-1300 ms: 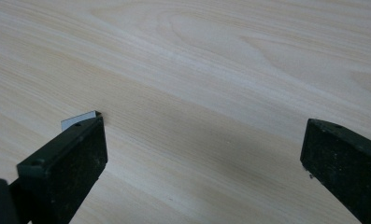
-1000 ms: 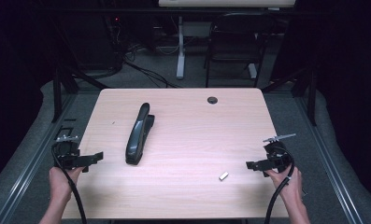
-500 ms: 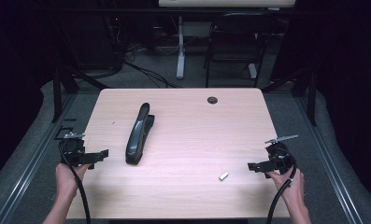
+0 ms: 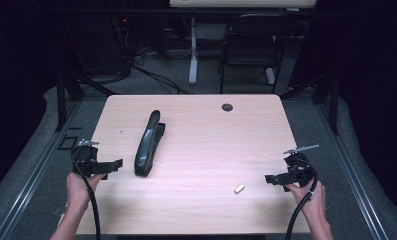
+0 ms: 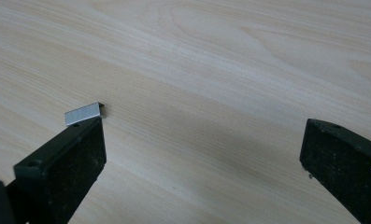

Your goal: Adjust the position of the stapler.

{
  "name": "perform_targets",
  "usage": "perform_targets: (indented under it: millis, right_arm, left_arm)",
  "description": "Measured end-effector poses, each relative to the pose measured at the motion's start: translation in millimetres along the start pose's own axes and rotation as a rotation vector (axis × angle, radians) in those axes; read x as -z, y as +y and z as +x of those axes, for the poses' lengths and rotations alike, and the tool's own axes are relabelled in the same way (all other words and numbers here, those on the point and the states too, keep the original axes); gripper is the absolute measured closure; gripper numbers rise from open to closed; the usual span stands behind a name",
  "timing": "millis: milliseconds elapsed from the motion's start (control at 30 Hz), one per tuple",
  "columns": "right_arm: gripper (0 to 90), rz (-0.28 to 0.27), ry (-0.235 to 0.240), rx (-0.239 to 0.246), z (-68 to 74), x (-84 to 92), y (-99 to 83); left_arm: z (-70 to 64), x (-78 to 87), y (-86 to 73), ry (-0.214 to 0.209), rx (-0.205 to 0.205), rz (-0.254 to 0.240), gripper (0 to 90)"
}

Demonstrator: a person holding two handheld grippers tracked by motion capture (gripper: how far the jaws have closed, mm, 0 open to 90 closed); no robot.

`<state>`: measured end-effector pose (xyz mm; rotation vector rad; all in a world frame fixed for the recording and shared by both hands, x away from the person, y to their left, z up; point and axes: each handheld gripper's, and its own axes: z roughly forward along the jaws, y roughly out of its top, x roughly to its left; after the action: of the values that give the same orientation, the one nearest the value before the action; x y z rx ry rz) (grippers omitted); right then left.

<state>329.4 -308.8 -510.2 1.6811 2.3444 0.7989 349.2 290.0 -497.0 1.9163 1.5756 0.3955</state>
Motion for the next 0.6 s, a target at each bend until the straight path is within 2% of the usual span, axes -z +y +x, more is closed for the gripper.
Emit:
perform_targets:
  millis: [233, 400, 500, 600]
  right_arm:
    - [0.1, -0.007, 0.008, -0.008, 0.5, 1.0, 0.3]
    - [0.4, -0.007, 0.004, -0.009, 1.8, 0.2, 1.0]
    - [0.4, -0.003, 0.005, -0.003, 1.7, -1.4, 0.9]
    - [0.4, 0.004, 0.010, -0.008, 1.0, -1.7, 0.7]
  left_arm:
    - [-3.7, -1.0, 3.4, -0.022, 0.005, 0.000, 0.0]
    - [-10.5, -7.1, 10.4, -0.018, -0.014, -0.009, 0.0]
    - [-13.7, -11.4, 13.4, -0.039, -0.015, 0.003, 0.1]
    - [-19.1, -16.1, 15.4, -0.036, -0.028, -0.001, 0.2]
